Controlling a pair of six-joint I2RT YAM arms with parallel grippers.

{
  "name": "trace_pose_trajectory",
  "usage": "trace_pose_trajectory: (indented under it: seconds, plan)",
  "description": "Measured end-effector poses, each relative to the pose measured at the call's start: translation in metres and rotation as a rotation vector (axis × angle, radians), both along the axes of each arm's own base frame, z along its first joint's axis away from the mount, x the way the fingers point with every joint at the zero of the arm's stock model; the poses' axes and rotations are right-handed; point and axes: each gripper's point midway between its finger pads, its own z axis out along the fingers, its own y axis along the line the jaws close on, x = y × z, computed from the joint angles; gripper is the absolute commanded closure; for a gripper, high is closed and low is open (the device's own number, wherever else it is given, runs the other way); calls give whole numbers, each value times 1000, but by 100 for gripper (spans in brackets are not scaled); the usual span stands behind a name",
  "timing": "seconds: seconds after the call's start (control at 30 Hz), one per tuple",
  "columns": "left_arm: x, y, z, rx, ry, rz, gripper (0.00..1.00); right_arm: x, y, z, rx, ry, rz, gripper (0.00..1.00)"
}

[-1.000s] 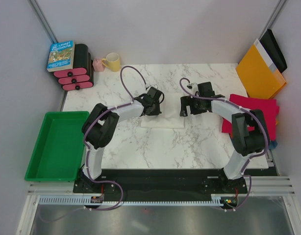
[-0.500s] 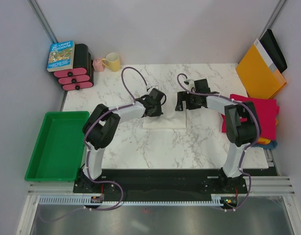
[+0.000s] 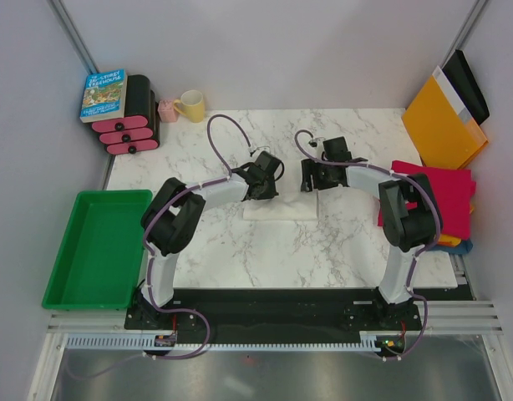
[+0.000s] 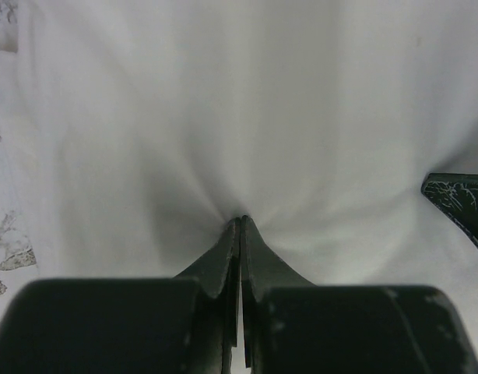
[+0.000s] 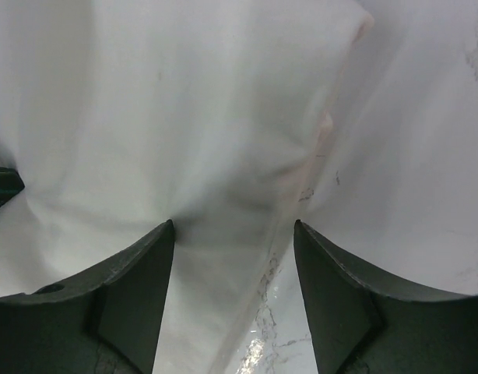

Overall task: Fold and stack the t-shirts
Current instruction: Put the neatly folded tshirt into the corner of the board with the right arm

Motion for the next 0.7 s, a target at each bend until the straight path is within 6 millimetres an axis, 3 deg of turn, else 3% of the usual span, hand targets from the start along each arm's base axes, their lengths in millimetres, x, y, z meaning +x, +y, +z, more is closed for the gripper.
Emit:
trace_pose_trajectory:
  seconds: [0.5,0.7]
  plan:
    - [-8,-3,0,28,0,-9,97,-9,-5,-5,-150,21,-37,39]
    - [-11,-4,0,31,3,-14,97,-12,-6,-6,-154,42,-40,54]
